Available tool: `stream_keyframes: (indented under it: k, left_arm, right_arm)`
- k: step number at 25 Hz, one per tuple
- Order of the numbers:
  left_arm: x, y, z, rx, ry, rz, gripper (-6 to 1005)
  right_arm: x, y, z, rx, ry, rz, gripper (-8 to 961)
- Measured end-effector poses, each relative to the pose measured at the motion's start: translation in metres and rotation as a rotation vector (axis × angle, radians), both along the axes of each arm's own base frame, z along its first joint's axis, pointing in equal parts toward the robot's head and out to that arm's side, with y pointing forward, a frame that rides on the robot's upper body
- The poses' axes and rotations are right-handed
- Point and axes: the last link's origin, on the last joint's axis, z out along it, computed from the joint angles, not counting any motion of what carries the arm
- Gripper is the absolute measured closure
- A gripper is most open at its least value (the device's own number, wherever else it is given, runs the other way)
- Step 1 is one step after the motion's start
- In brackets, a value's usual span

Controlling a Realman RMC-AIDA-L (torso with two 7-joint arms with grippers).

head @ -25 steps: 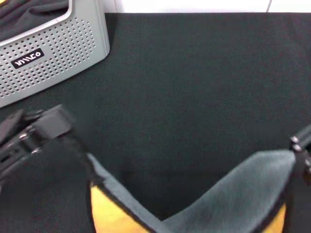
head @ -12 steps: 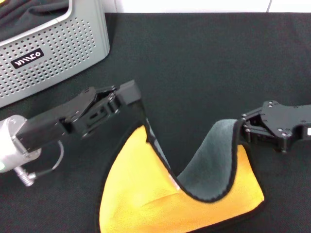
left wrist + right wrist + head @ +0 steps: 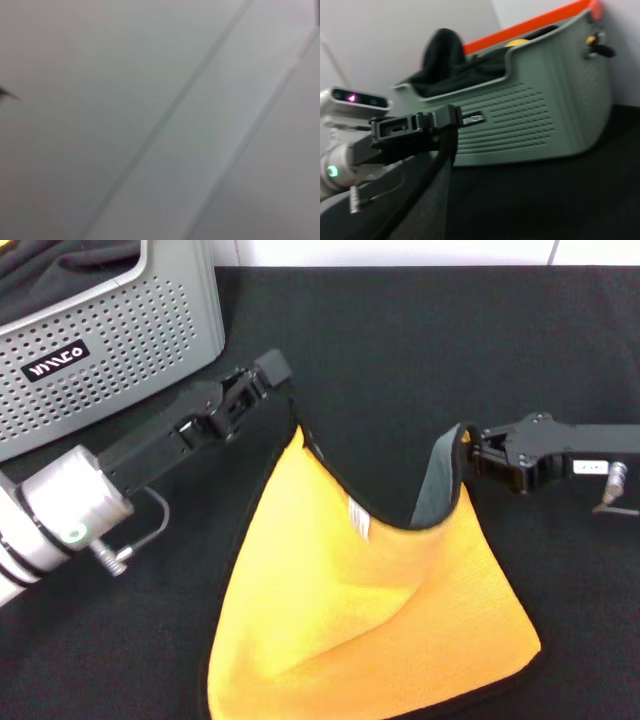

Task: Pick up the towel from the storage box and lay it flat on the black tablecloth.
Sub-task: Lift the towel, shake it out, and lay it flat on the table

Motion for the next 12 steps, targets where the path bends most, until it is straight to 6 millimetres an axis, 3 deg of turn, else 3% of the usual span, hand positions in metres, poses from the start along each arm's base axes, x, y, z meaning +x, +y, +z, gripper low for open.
stream_keyframes:
  k: [5,12]
  left_arm:
    - [-0.001,0.015,-0.006,0.091,0.025,0.084,973]
    - [-0.007,0.021,0.006,0.206,0.034,0.123,973]
  right_arm:
    - [-0.005,0.019,-0.013,0.064,-0.035,-0.03,900]
    - [-0.018,0.042,-0.022,0.137,-0.042,-0.023,898]
